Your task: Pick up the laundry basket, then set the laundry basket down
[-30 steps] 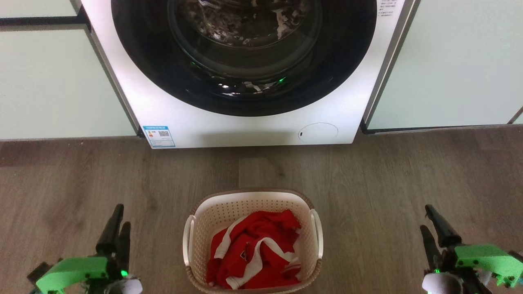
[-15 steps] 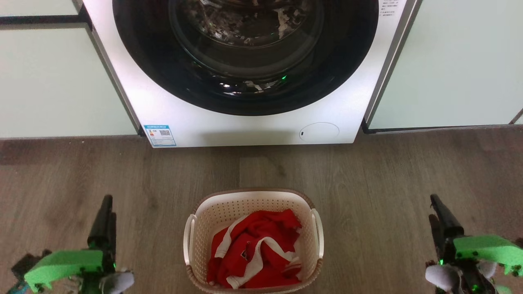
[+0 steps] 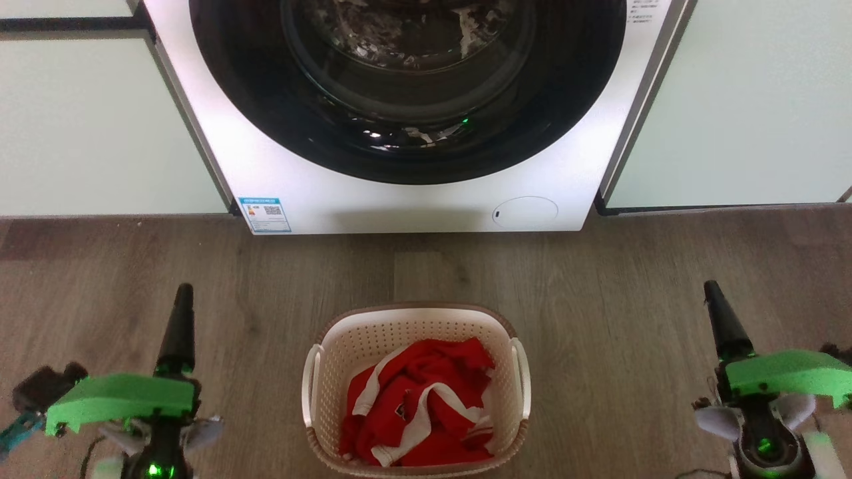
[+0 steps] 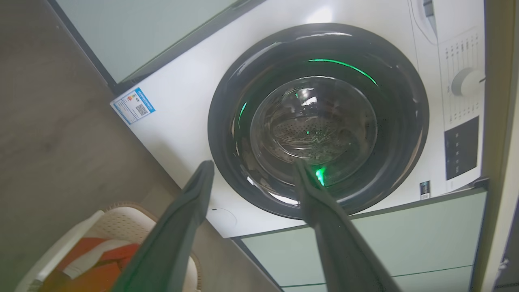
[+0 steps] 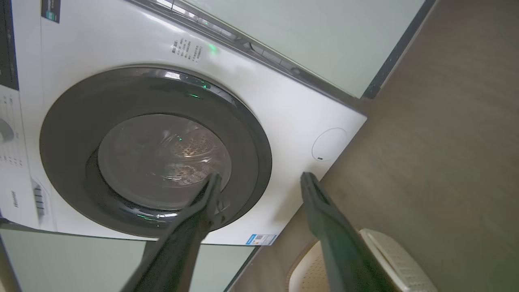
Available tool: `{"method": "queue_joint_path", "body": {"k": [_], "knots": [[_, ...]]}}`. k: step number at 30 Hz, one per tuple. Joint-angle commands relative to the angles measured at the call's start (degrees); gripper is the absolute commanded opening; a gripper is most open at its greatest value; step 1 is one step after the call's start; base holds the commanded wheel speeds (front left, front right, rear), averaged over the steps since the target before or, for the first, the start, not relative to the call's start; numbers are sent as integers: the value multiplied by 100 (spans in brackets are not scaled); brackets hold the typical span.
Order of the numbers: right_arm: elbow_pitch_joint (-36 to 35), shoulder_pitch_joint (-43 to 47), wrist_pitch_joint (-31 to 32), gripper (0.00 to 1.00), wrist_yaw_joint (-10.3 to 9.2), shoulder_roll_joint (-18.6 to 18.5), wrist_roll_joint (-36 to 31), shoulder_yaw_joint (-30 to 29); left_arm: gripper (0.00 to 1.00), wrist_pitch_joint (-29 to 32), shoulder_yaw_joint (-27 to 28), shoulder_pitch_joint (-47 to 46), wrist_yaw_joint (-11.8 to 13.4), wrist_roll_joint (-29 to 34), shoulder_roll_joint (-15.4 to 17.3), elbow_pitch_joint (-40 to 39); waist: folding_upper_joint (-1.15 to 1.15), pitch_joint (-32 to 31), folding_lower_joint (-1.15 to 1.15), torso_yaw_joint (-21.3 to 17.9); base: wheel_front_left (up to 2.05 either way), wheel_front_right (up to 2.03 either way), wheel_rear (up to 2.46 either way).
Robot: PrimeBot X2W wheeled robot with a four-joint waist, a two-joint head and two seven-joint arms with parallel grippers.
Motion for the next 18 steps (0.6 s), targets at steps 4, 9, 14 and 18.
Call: {"method": "queue_joint_path", "body": {"k": [4,9,14,18], "knots": [[-359,-321,-152,100,14,-50,-545,111,100,-137,-50,-378,164,639,51,-439,0,19,0,27,0,0,0],[-458,-360,-219,100,15,-53,-908,155,100,-204,-187,-402,347,1124,99,-593,0,38,0,42,0,0,0],[-561,-412,-303,100,17,-56,-1386,240,100,-288,-523,-407,666,1665,310,-701,0,54,0,41,0,0,0],[-608,-424,-370,100,18,-58,-1821,314,100,-356,-900,-423,939,2031,533,-686,0,54,0,38,0,0,0]]}}
